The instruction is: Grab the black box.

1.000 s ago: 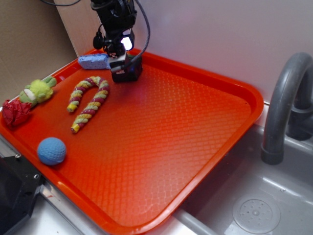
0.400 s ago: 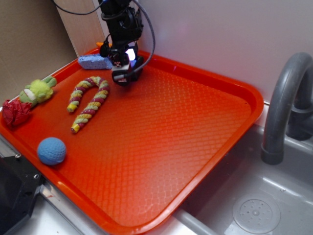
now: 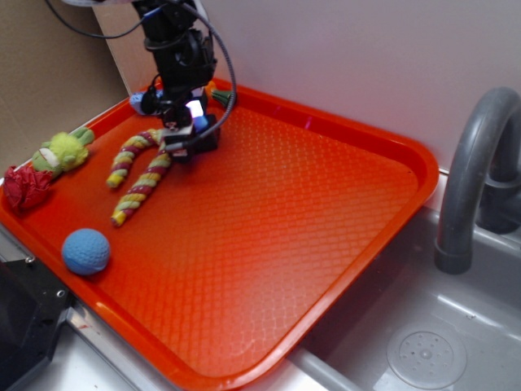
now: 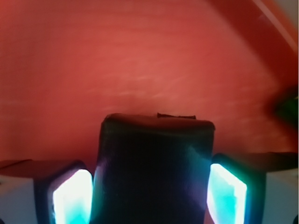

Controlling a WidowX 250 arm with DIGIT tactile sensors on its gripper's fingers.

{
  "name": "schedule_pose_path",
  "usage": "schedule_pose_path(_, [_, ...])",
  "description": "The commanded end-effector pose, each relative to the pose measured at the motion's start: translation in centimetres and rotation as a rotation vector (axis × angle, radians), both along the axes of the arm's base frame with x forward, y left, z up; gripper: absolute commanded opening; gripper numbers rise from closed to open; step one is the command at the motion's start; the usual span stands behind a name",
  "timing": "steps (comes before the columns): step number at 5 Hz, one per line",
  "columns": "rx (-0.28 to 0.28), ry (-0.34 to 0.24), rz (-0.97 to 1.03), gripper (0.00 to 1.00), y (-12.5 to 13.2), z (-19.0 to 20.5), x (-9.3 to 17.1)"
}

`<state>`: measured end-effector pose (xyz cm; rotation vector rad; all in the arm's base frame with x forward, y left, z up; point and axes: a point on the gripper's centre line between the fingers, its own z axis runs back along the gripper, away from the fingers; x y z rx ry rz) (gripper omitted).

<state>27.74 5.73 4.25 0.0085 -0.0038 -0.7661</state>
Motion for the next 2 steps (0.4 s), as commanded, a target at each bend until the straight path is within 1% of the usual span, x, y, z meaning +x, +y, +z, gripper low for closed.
schedule_pose_path(1, [-0.031,-0.126,0.022,0.0,-3.4,4.5,-1.3])
schedule_pose_path(2, [-0.06,-0.141,0.107,0.0,-3.9,6.0,-0.7])
